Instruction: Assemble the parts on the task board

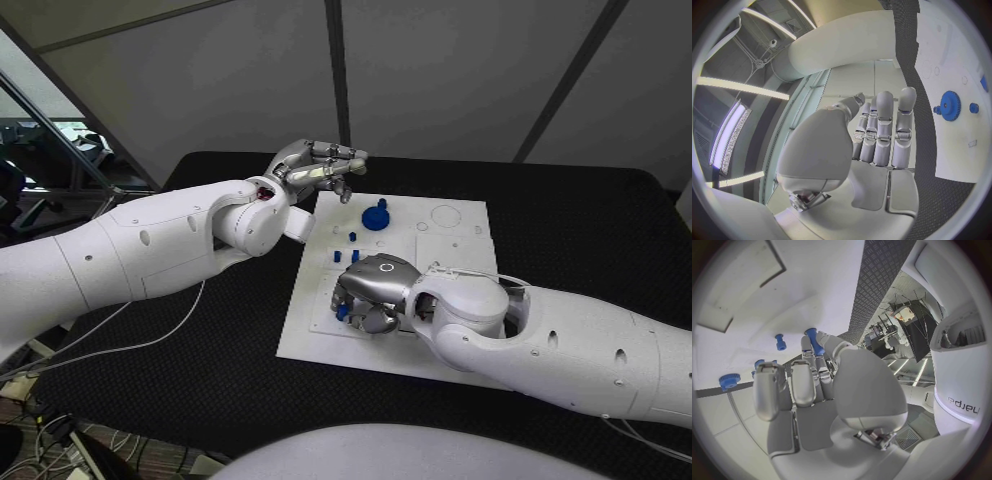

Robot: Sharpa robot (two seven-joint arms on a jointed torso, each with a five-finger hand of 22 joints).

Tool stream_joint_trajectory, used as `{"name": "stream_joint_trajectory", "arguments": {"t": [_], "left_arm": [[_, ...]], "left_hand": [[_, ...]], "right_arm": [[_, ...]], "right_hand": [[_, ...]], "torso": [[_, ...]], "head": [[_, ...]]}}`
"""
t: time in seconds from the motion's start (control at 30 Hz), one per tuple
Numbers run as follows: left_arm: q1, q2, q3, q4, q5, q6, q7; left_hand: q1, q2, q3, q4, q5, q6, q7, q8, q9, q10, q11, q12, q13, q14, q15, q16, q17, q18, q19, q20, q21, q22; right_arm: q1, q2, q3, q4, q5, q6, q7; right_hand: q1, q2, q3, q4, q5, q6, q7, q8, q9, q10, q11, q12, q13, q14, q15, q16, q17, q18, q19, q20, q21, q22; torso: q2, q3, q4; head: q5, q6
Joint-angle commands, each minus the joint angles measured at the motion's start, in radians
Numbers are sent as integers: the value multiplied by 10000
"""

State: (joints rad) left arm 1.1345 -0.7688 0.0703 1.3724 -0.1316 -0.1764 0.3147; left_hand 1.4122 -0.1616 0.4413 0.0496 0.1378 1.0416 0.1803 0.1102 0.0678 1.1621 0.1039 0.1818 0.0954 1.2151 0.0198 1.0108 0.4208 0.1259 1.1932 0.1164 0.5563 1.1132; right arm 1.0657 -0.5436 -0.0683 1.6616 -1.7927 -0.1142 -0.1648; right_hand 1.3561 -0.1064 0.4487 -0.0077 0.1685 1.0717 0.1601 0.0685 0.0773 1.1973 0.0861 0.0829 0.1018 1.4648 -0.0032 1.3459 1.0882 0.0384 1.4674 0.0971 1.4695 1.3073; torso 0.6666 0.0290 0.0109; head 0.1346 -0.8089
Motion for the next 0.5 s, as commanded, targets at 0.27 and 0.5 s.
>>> {"name": "stream_joint_trajectory", "arguments": {"t": [0.27,0.5], "left_arm": [[20,56,5,-68,39,136,14],[19,58,-11,-86,39,144,5]], "left_hand": [[-5,115,-20,-25,-58,-56,-3,-26,-2,-89,-14,36,11,-72,-6,-46,-13,515,-34,8,-19,-15],[-5,115,-20,-25,-58,-56,-3,-26,-2,-89,-14,36,11,-72,-6,-46,-13,515,-34,8,-19,-15]], "right_arm": [[-7,50,-32,-86,22,-222,162],[-35,-44,-34,-11,45,-742,219]], "right_hand": [[-301,-407,-226,163,161,-1832,-198,-88,-136,-617,25,-123,-147,209,89,-87,-167,21,19,152,-327,1474],[-358,-456,-371,193,173,-2171,-273,-74,-120,-764,56,-102,-167,183,109,-140,-284,53,-60,164,-448,1376]], "torso": [[0,9,6],[9,2,-3]], "head": [[31,23],[47,32]]}}
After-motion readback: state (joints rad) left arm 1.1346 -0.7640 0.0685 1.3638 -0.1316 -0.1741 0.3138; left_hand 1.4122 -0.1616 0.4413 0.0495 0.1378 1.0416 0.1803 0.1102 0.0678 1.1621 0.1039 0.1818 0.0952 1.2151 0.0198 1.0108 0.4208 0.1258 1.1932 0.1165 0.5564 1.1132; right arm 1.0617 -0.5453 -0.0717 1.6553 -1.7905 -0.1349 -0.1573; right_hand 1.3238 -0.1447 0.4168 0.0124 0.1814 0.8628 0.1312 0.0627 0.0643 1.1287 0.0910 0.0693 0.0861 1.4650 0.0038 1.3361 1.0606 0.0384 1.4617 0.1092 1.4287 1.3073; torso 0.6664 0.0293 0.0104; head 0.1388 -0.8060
